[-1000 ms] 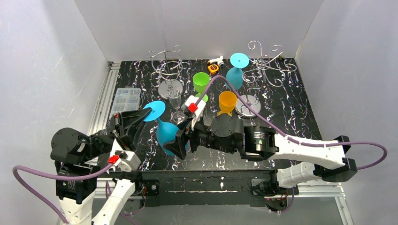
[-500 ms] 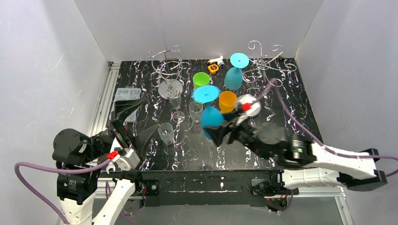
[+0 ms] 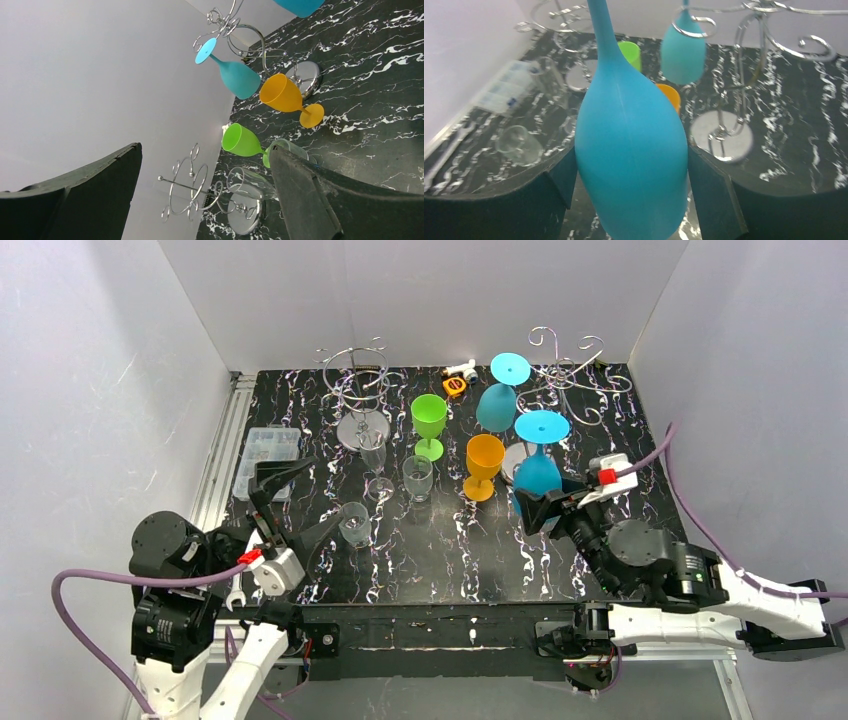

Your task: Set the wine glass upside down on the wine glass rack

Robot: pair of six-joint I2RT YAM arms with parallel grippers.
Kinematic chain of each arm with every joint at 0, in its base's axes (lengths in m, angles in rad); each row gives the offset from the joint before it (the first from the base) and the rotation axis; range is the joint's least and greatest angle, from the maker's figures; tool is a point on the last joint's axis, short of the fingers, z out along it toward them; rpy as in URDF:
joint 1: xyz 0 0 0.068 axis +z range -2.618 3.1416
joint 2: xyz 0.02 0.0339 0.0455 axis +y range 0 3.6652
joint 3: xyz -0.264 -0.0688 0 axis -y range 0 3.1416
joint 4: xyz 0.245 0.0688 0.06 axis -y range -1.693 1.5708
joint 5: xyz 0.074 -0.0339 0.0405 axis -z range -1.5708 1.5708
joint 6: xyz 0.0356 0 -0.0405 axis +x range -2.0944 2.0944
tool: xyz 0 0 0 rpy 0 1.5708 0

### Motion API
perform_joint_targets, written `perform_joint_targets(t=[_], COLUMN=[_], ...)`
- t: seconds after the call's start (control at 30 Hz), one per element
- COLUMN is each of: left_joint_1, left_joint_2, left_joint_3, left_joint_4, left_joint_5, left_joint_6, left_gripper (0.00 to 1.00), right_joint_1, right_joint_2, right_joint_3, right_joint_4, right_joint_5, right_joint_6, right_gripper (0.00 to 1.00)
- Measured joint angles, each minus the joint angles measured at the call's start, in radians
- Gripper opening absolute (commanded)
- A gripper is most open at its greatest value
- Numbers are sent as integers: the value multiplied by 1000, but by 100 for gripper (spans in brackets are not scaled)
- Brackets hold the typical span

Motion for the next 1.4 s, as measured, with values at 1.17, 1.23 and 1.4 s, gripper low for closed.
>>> perform_joint_targets(t=[1.17, 1.23, 1.4], left_joint_1=[0, 0, 0], left_joint_2=[-15, -18, -18], left_joint_3=[-137, -143, -157], left_joint_4=[25, 24, 21], left_joint_5=[-23, -24, -26], left_joint_6=[-1, 4, 10], left_gripper=[98, 98, 98], right_joint_1=[-681, -683, -693], right_joint_2=[225, 238, 266], right_joint_3=[-334, -334, -334], right_joint_4=[447, 463, 502], right_joint_5=[-218, -248, -306], right_joint_6=[72, 74, 72], right_gripper=[45, 45, 45])
